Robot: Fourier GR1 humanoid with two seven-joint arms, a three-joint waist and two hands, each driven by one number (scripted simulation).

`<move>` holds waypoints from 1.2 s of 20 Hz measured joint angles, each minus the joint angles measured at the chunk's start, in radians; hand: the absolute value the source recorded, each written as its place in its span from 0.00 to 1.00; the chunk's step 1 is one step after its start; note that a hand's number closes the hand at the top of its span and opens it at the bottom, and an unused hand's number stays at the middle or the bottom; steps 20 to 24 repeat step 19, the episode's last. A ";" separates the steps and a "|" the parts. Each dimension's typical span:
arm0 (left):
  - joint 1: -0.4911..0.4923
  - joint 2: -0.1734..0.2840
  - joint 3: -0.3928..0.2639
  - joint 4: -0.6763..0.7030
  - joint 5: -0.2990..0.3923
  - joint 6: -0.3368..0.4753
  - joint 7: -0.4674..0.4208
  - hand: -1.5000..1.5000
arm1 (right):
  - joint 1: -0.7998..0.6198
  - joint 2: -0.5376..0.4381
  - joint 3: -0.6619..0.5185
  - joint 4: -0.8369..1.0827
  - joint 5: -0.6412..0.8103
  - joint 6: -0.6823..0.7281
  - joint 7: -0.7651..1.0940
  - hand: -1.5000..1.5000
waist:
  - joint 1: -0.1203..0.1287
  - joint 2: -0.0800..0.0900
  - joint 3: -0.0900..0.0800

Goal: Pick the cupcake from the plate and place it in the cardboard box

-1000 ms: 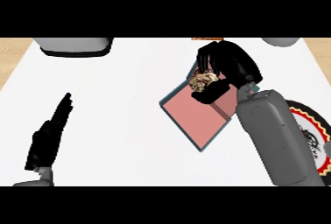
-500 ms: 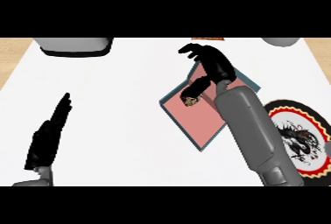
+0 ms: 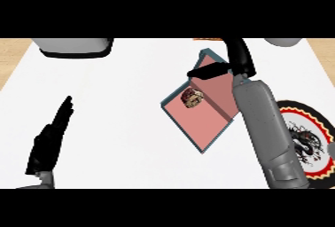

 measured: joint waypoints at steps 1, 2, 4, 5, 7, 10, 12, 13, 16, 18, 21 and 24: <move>0.010 0.006 0.005 -0.002 0.004 -0.005 -0.009 0.50 | -0.002 -0.010 -0.031 -0.007 -0.036 0.009 -0.011 0.00 | 0.000 -0.001 0.000; 0.017 0.002 0.003 -0.007 0.003 -0.003 -0.012 0.50 | -0.009 -0.018 -0.060 -0.013 -0.070 0.017 -0.016 0.00 | -0.001 -0.001 0.000; 0.014 0.016 0.016 -0.008 0.016 -0.017 -0.007 0.50 | -0.012 -0.059 -0.124 -0.004 -0.133 0.036 -0.042 0.00 | -0.001 0.000 0.000; 0.005 0.017 0.018 -0.005 0.017 -0.018 -0.001 0.50 | -0.009 -0.077 -0.149 0.001 -0.156 0.041 -0.056 0.00 | -0.002 0.000 0.000; -0.002 0.017 0.019 0.001 0.015 -0.017 0.000 0.50 | -0.008 -0.124 -0.199 0.008 -0.197 0.050 -0.064 0.00 | -0.004 0.000 0.000; -0.017 0.018 0.024 0.007 0.012 -0.013 0.010 0.50 | 0.015 -0.202 -0.269 0.019 -0.246 0.065 -0.074 0.00 | -0.008 -0.001 0.000; -0.025 0.016 0.022 0.009 0.010 -0.013 0.014 0.50 | 0.034 -0.258 -0.311 0.038 -0.282 0.095 -0.091 0.00 | -0.008 -0.001 0.000; -0.016 0.011 0.017 -0.001 0.007 -0.010 0.021 0.50 | 0.040 -0.291 -0.332 0.059 -0.300 0.114 -0.107 0.00 | -0.005 0.000 0.000; -0.015 -0.003 0.008 0.008 -0.002 -0.001 0.009 0.50 | 0.061 -0.397 -0.396 0.114 -0.361 0.197 -0.143 0.00 | -0.005 0.001 0.000; -0.012 0.010 0.017 -0.004 0.008 -0.014 0.013 0.50 | 0.066 -0.458 -0.418 0.167 -0.386 0.248 -0.181 0.00 | -0.001 0.001 0.000; -0.006 0.006 0.012 -0.006 0.004 -0.013 0.008 0.50 | 0.071 -0.489 -0.428 0.198 -0.396 0.277 -0.207 0.00 | 0.001 0.002 0.000; -0.006 0.006 0.012 -0.006 0.004 -0.013 0.008 0.50 | 0.071 -0.489 -0.428 0.198 -0.396 0.277 -0.207 0.00 | 0.001 0.002 0.000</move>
